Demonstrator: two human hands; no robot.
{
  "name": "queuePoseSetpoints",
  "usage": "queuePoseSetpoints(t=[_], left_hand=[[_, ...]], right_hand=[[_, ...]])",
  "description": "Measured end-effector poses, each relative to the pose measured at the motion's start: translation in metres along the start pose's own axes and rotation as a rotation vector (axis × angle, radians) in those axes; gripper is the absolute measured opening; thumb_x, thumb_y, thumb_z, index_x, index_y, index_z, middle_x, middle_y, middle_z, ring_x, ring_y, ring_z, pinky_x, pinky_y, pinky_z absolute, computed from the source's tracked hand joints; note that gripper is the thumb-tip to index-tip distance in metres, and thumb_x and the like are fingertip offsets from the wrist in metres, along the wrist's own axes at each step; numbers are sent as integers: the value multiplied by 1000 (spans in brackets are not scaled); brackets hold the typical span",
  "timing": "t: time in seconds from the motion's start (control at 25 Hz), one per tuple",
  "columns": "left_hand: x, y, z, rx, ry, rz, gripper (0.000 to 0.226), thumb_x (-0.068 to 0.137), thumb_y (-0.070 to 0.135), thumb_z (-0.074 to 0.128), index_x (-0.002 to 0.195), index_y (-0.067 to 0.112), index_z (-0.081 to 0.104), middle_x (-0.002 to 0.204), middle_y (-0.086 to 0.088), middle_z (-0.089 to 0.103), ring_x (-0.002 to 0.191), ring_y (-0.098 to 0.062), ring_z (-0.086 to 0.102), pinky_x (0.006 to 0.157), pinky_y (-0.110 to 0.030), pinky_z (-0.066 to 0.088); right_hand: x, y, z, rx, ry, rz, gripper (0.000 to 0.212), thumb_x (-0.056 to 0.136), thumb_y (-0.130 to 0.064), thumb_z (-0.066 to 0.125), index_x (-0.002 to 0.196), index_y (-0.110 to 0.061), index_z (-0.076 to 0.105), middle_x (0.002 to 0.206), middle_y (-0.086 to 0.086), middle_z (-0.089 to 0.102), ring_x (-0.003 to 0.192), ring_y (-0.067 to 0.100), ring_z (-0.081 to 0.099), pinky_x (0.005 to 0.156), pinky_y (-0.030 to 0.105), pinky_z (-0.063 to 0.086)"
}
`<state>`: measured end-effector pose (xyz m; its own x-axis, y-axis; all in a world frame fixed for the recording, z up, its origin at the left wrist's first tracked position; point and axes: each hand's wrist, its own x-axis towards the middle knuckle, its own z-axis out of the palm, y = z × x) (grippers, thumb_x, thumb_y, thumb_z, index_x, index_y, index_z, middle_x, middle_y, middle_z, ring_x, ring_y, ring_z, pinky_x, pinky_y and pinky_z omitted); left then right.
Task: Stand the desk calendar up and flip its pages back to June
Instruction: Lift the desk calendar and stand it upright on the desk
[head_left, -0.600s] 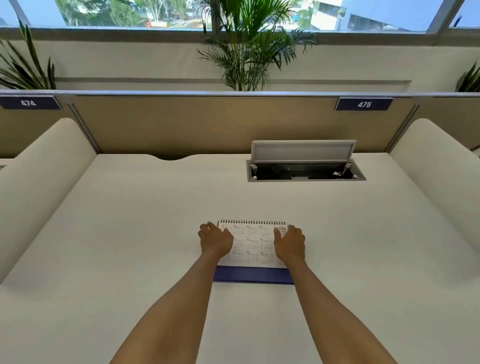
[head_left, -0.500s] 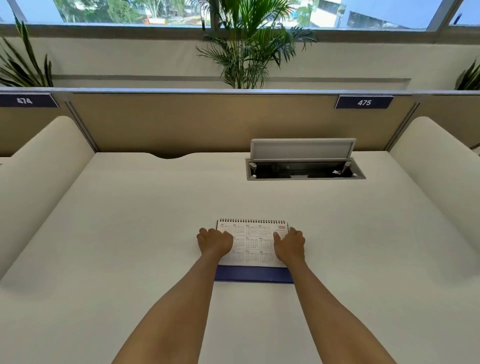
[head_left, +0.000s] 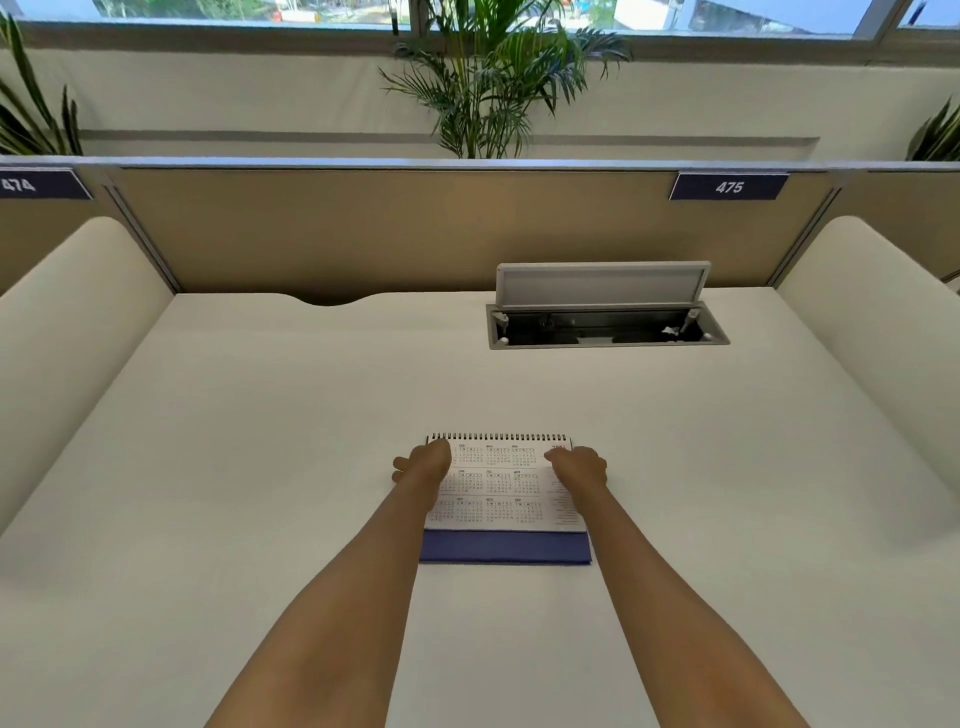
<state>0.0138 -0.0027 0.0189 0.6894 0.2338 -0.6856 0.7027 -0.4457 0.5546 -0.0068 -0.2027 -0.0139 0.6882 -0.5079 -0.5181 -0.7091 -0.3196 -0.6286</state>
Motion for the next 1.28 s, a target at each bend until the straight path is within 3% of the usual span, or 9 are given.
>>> queuePoseSetpoints(t=[0.12, 0.28, 0.4, 0.68, 0.76, 0.84, 0.96, 1.12, 1.28], left_hand=[[-3, -4, -6, -105, -16, -23, 51, 92, 21, 34, 141, 10, 44, 151, -13, 23, 132, -28, 30, 109, -43, 31], [-4, -2, -18, -325, -29, -24, 43, 89, 20, 40, 127, 3, 54, 141, -15, 43, 111, -27, 48, 82, -36, 40], [-8, 7, -26, -332, 75, -8, 44, 93, 33, 42, 131, 10, 47, 137, -12, 40, 117, -28, 44, 95, -42, 42], [-13, 33, -42, -405, 290, 171, 35, 94, 31, 42, 124, 11, 40, 133, -11, 46, 120, -29, 45, 102, -49, 39], [-14, 35, -46, -534, 246, 180, 34, 95, 41, 42, 115, 14, 36, 126, -10, 55, 112, -31, 54, 100, -50, 44], [-17, 34, -48, -630, 223, 203, 35, 97, 48, 38, 108, 15, 32, 113, -10, 61, 98, -27, 62, 80, -41, 53], [-24, 34, -50, -672, 271, 295, 34, 101, 50, 33, 104, 17, 31, 104, -10, 59, 83, -17, 60, 58, -29, 47], [-24, 35, -56, -646, 327, 394, 32, 104, 47, 28, 101, 15, 33, 111, -15, 56, 85, -15, 56, 64, -27, 45], [-18, 27, -61, -606, 330, 394, 36, 105, 47, 25, 99, 14, 37, 109, -15, 53, 89, -19, 55, 69, -30, 44]], right_hand=[[-6, 1, 3, 2, -1, 39, 55, 89, -31, 60, 135, -3, 52, 138, 20, 48, 125, 33, 47, 98, 37, 43], [-17, -9, 3, 143, 68, 65, 55, 85, -32, 65, 133, -6, 55, 138, 17, 45, 123, 35, 47, 87, 37, 44], [-23, -22, 4, 314, 115, -18, 47, 83, -26, 67, 127, -10, 62, 131, 13, 56, 116, 32, 56, 86, 38, 51], [-48, -57, 6, 600, 232, -241, 35, 87, -26, 71, 119, -16, 61, 120, 4, 64, 94, 17, 65, 56, 16, 45], [-52, -60, 6, 619, 273, -322, 31, 88, -27, 71, 115, -17, 60, 117, 4, 66, 94, 18, 67, 57, 14, 48], [-57, -62, 5, 643, 308, -387, 26, 89, -27, 70, 111, -19, 58, 114, 3, 68, 94, 18, 69, 60, 13, 51], [-63, -63, 7, 688, 378, -449, 25, 89, -29, 69, 109, -20, 57, 109, 0, 69, 93, 18, 67, 65, 16, 53], [-65, -54, 15, 728, 437, -500, 27, 88, -27, 72, 107, -19, 56, 106, -1, 67, 96, 15, 65, 76, 28, 59], [-65, -42, 22, 738, 455, -579, 28, 88, -27, 72, 108, -19, 54, 106, -2, 64, 95, 6, 63, 78, 23, 58]])
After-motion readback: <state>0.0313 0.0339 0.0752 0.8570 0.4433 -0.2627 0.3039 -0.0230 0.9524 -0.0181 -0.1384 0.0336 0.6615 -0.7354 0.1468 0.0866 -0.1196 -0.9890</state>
